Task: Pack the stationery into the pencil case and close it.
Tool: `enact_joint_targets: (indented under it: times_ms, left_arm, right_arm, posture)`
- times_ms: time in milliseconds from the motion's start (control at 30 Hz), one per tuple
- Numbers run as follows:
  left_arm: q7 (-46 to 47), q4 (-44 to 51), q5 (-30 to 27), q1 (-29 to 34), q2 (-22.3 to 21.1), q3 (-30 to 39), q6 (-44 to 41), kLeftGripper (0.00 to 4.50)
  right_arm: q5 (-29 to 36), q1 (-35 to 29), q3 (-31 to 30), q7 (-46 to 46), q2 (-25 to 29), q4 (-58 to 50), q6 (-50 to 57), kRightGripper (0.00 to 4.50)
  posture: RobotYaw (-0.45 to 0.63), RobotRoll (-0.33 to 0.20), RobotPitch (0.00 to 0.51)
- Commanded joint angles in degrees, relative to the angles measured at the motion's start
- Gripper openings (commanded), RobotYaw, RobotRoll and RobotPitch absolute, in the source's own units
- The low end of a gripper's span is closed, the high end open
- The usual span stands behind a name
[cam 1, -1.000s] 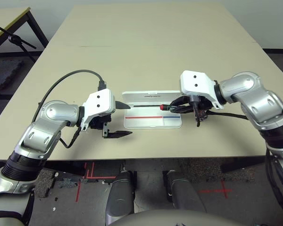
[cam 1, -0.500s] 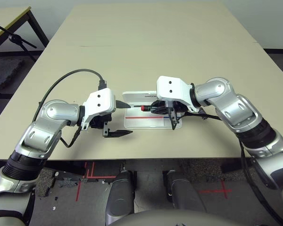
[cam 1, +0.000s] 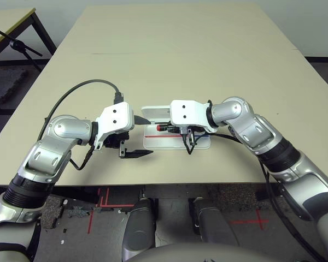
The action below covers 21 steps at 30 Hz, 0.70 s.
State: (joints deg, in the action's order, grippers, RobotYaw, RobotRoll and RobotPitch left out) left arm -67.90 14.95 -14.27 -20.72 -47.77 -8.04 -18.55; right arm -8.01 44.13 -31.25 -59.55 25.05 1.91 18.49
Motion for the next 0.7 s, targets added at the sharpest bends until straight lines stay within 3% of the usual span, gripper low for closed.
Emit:
enact_joint_targets:
  times_ms: [33,300,367,500,700]
  left_arm:
    - [-0.17,0.81,0.69,0.1,-0.31,-1.2,0.16,4.5]
    - [-0.28,0.85,0.76,0.06,-0.31,-1.41,0.13,4.5]
    - [-0.3,0.67,0.79,0.13,-0.35,-1.39,0.29,4.5]
    - [-0.19,0.36,1.09,0.51,-0.51,-1.37,0.73,4.5]
    - [-0.22,0.3,1.12,0.78,-0.47,-1.21,0.88,4.5]
  right_arm:
    - [-1.77,-1.32,-1.28,0.52,-0.26,2.21,-2.37,0.48]
    - [-3.32,-1.94,-0.49,1.42,-1.78,4.25,-4.17,0.48]
    - [-3.35,-1.91,-0.22,1.38,-1.92,4.25,-4.18,0.71]
    - [-2.88,-1.59,0.77,1.71,-2.41,4.1,-3.54,1.86]
    - [-1.16,-1.7,2.79,0.4,-1.96,3.01,-2.0,4.14]
  posture:
    - [0.06,0.0,0.107]
    - [0.06,0.0,0.112]
    - [0.06,0.0,0.112]
    - [0.06,0.0,0.112]
    - [0.06,0.0,0.112]
